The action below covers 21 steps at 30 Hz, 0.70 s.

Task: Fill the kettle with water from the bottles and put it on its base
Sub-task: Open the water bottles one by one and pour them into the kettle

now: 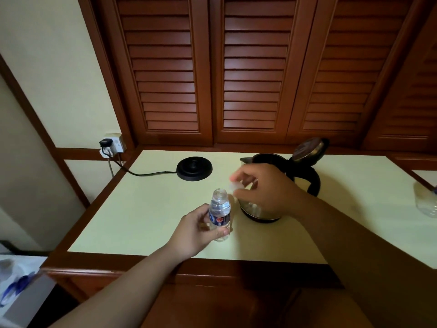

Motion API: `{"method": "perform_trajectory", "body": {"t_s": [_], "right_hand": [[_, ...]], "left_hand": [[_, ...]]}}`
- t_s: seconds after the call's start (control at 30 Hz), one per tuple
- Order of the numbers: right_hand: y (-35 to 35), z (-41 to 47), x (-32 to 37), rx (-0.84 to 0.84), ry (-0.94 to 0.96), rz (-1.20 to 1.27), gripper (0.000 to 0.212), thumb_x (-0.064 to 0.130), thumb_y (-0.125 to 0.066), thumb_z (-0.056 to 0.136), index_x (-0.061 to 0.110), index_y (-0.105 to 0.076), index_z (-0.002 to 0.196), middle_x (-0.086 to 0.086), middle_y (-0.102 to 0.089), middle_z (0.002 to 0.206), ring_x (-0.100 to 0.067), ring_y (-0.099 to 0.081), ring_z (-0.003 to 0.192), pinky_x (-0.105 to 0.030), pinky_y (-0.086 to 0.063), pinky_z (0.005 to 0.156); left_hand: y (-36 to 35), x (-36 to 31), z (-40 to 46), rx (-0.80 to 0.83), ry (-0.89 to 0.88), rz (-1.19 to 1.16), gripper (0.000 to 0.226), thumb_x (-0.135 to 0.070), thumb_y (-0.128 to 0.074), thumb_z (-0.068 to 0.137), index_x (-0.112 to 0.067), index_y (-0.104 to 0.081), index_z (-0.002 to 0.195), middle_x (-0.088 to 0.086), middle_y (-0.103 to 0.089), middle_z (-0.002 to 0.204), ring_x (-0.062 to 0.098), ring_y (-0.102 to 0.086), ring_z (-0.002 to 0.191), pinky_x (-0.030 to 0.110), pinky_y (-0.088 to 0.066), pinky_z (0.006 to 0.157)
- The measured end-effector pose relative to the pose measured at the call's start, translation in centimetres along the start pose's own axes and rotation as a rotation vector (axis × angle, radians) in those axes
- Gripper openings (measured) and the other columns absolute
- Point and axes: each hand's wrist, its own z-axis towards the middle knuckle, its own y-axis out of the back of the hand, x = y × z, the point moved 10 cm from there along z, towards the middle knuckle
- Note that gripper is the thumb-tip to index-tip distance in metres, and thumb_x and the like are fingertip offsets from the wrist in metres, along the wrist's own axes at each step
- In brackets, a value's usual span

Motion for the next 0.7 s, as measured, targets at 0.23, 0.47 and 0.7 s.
{"method": "perform_trajectory", "body": {"t_s": [0.23, 0.47, 0.7], "right_hand": [[-3.2, -7.7, -10.8, 0.043, -0.280, -0.083, 0.012, 0.040, -0.068, 0.092, 0.035, -0.070, 0.103, 0.013, -0.071, 0.096, 0.000, -0.066, 0.086, -0.030, -0.058, 0.078], [-3.3, -11.4, -15.8, -0.112, -0.381, -0.197, 0.027, 0.046, -0.072, 0.088, 0.025, -0.070, 0.105, 0.011, -0.062, 0.099, -0.008, -0.056, 0.095, -0.028, -0.049, 0.082], [-1.2, -12.3, -18.1, -0.295, -0.501, -0.385, 0.054, 0.067, -0.068, 0.080, 0.023, -0.066, 0.113, 0.003, -0.060, 0.115, -0.021, -0.050, 0.108, -0.038, -0.045, 0.090]], "left_hand": [[0.3, -0.4, 0.0, -0.022, 0.006, 0.046, 0.042, -0.031, -0.092, 0.078, -0.030, -0.072, 0.115, 0.000, -0.079, 0.104, 0.015, -0.076, 0.097, 0.036, -0.060, 0.094], [0.0, -1.6, -0.4, -0.090, -0.023, 0.036, 0.044, -0.027, -0.092, 0.079, -0.032, -0.067, 0.114, -0.011, -0.078, 0.102, 0.011, -0.075, 0.094, 0.032, -0.060, 0.090], [0.5, -4.4, 0.6, -0.131, -0.077, 0.078, 0.045, -0.028, -0.091, 0.078, -0.029, -0.066, 0.115, -0.013, -0.078, 0.102, 0.007, -0.074, 0.094, 0.025, -0.060, 0.083]]}}
